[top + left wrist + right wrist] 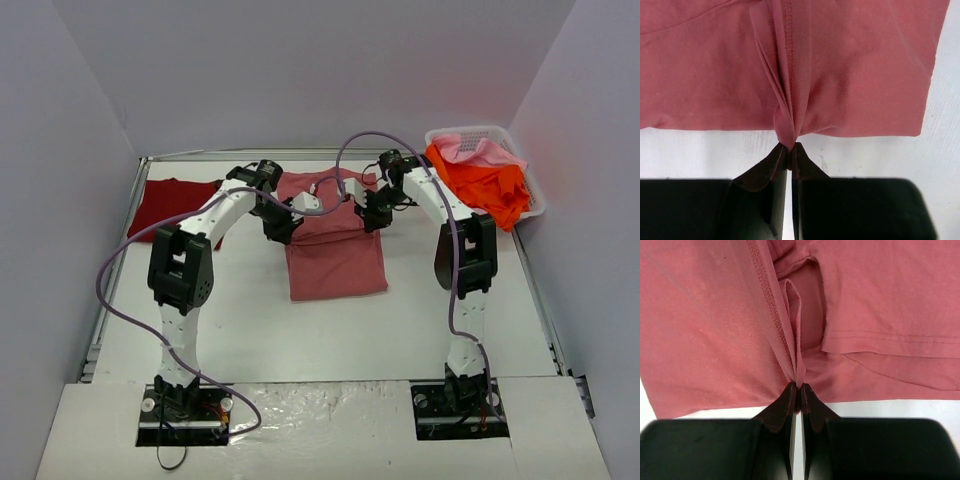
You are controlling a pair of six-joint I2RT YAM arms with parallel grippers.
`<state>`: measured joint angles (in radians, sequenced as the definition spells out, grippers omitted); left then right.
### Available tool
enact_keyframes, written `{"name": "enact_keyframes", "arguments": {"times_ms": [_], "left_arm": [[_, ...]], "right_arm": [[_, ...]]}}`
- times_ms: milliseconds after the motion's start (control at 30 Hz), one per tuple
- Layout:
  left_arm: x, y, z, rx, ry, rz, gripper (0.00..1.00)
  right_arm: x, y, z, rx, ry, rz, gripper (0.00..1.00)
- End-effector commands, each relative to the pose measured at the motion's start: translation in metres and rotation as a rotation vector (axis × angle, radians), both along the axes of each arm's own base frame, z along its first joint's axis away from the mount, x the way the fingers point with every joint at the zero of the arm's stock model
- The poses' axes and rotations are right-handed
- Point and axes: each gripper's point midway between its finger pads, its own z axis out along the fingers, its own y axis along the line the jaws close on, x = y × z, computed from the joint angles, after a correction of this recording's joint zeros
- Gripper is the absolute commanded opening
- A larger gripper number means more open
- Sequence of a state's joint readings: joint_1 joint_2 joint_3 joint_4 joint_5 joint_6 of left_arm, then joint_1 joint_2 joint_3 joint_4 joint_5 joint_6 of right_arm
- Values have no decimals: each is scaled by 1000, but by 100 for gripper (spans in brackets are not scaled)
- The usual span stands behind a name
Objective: Fold and stack the t-shirts
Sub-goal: Fold the folded rectangular tshirt in 1/3 of the way
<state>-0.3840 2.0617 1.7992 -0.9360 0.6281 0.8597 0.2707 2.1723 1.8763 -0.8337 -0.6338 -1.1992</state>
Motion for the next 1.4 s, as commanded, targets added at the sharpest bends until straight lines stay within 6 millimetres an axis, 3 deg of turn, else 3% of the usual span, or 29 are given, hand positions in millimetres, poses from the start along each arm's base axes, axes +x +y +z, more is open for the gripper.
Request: {"name": "enact_keyframes", "arguments": {"times_ms": [0, 200, 300, 333, 433, 533, 667, 767, 900, 933, 967, 1000, 1033, 1100, 1133, 1167, 1200, 1233, 1267, 1300, 1333, 1367], "left_arm": [[16, 4, 11, 2, -52, -1, 2], [25, 4, -2, 9, -39, 7, 4], [30, 2, -8, 7, -33, 12, 19], [33, 1, -7, 3, -37, 12, 32], [43, 1, -14, 22, -46, 33, 43], [57, 1, -9, 36, -81, 56, 45], [70, 1, 12, 42, -138, 93, 47], [75, 4, 40, 53, -212, 121, 48], [73, 9, 62, 56, -255, 171, 48], [72, 9, 66, 49, -254, 182, 48], [68, 9, 79, 30, -269, 190, 48], [62, 9, 77, 23, -247, 202, 48], [59, 10, 80, 17, -245, 210, 48], [52, 13, 101, -26, -274, 251, 48], [44, 16, 92, -21, -246, 265, 48], [44, 19, 112, -61, -299, 292, 48], [41, 21, 114, -81, -291, 333, 48], [36, 24, 103, -85, -278, 352, 48], [29, 27, 116, -108, -304, 368, 48], [24, 30, 115, -112, -304, 384, 48], [14, 36, 111, -109, -310, 388, 48], [11, 41, 109, -102, -313, 395, 49]], "right_arm": [[9, -4, 3, -5, -7, -2, 0], [14, -5, -10, -14, 8, -6, 0], [18, -5, -16, -15, 13, -11, 0], [19, -4, -17, -14, 13, -12, 3], [26, -3, -21, -14, 15, -31, 22], [39, -1, -21, -19, 1, -75, 29], [57, 3, -15, -1, -45, -122, 52], [72, 6, -2, 19, -89, -170, 67], [91, 7, 21, 46, -169, -259, 71], [95, 6, 23, 48, -181, -284, 71], [102, 6, 40, 75, -221, -325, 71], [102, 6, 45, 82, -231, -333, 70], [98, 7, 46, 88, -222, -335, 68], [90, 10, 65, 113, -237, -344, 67], [85, 11, 69, 119, -236, -341, 67], [75, 11, 76, 124, -243, -334, 67], [70, 12, 78, 128, -245, -332, 66], [64, 13, 80, 136, -241, -326, 61], [52, 12, 80, 134, -227, -320, 57], [44, 17, 79, 136, -217, -311, 45], [36, 18, 87, 139, -224, -305, 14], [23, 24, 74, 124, -190, -288, 4]]}}
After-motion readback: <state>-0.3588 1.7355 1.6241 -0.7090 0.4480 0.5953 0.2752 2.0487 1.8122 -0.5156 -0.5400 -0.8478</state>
